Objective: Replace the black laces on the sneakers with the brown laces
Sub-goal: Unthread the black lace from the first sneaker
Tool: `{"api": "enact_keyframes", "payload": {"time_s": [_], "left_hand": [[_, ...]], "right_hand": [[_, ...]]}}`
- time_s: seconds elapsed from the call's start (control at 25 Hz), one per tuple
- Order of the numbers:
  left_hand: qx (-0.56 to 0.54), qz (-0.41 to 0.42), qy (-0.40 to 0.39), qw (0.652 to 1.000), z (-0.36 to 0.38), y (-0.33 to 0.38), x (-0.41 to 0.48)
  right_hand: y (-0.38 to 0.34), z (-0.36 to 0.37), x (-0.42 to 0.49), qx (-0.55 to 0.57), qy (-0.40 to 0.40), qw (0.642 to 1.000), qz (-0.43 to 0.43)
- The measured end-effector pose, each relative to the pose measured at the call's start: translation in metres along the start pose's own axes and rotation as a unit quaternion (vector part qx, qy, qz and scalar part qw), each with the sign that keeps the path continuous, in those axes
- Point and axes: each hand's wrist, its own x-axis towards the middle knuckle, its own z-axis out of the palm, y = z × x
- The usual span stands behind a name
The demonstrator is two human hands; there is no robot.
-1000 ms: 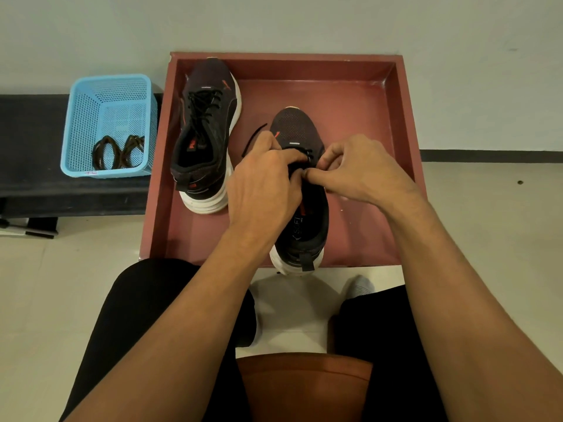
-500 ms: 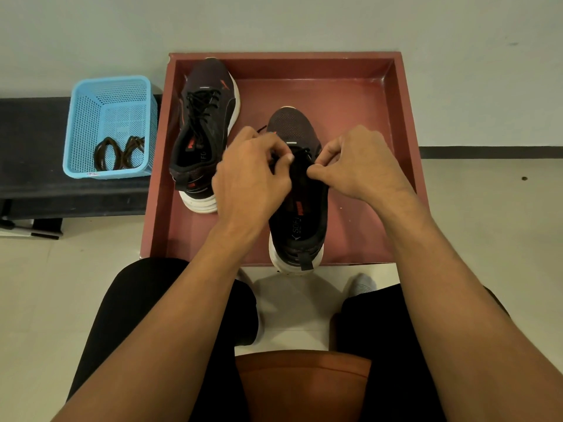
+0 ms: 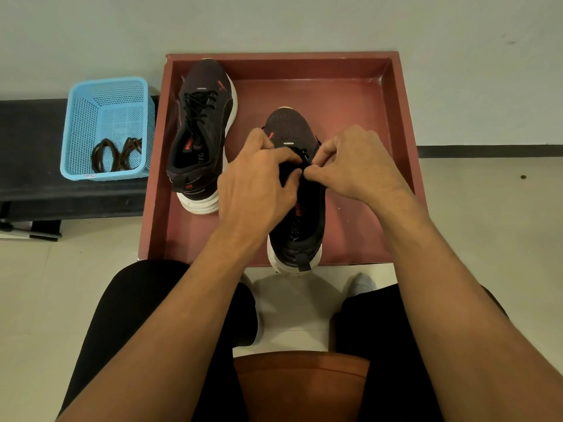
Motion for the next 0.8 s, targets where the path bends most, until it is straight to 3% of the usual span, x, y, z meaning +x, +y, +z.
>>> {"api": "enact_keyframes", "payload": {"time_s": [0.36,0.64,0.8], "left_hand": [[-0.028,-0.060,0.009,0.998,0.007,0.004,0.002],[-0.092,-0.180,0.105,0.974,-0.009,-0.029,0.014],[-0.106,-0.103,0.077,0.986,-0.005,-0.015,0.009]], "right_hand": [[0.000,0.000,-0.001,0.004,-0.006,1.000,0.001],[0.001,-0.002,0.000,0.017,-0.018,1.000,0.005],[0.002,-0.001,0.000,0.015,-0.015,1.000,0.007]]}}
